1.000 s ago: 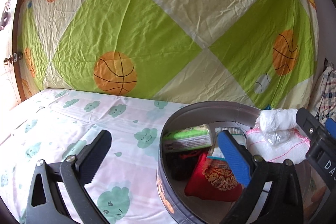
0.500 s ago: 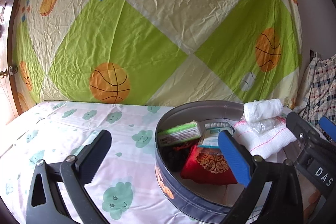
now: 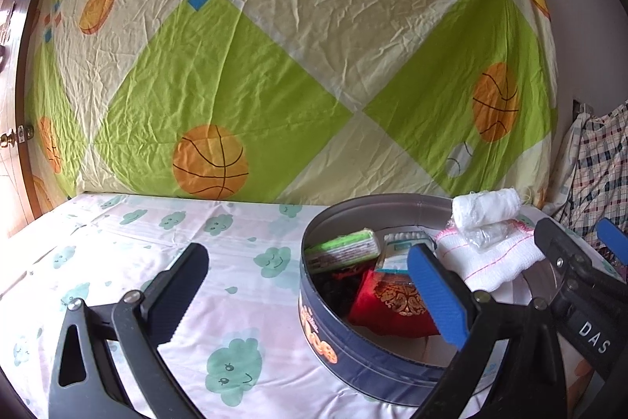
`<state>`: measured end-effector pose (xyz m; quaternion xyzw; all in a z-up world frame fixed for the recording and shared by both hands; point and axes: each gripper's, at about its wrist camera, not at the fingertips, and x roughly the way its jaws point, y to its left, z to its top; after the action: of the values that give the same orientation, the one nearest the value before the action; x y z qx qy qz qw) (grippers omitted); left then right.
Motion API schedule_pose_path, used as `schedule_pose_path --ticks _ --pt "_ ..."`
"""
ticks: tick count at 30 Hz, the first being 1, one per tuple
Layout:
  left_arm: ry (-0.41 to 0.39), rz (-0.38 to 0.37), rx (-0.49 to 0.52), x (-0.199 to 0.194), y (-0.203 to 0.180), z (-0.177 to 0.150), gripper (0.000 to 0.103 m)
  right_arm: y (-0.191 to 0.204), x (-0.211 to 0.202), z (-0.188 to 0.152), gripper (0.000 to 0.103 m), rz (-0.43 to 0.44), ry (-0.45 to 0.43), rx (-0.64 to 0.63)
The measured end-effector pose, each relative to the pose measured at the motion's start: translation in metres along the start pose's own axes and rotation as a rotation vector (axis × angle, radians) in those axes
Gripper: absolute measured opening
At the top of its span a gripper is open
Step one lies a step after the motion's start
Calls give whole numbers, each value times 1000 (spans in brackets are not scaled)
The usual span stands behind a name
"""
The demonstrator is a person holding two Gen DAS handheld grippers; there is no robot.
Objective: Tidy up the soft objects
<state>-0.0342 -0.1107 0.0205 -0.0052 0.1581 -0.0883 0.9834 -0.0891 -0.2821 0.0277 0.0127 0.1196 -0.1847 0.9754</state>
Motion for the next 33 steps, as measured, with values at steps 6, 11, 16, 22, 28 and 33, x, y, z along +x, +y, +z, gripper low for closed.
schedule_pose_path --ticks 6,11,16,22,28,33 --pt "-13 -1 -1 -6 4 -1 103 -7 -3 0 99 4 -4 37" --pt "-12 7 -1 -7 5 -2 103 -8 -5 -1 99 -1 -7 43" --pt "-13 10 2 -7 5 -2 103 -8 -8 -1 99 -7 -12 43" --pt "-13 10 3 -8 4 -1 103 -9 -9 -1 99 -16 -11 45" --pt "-13 10 4 -8 4 -1 103 -8 -11 0 99 -22 -22 39" --pt "-12 16 6 -8 4 -1 103 -7 -12 0 99 -22 -25 34"
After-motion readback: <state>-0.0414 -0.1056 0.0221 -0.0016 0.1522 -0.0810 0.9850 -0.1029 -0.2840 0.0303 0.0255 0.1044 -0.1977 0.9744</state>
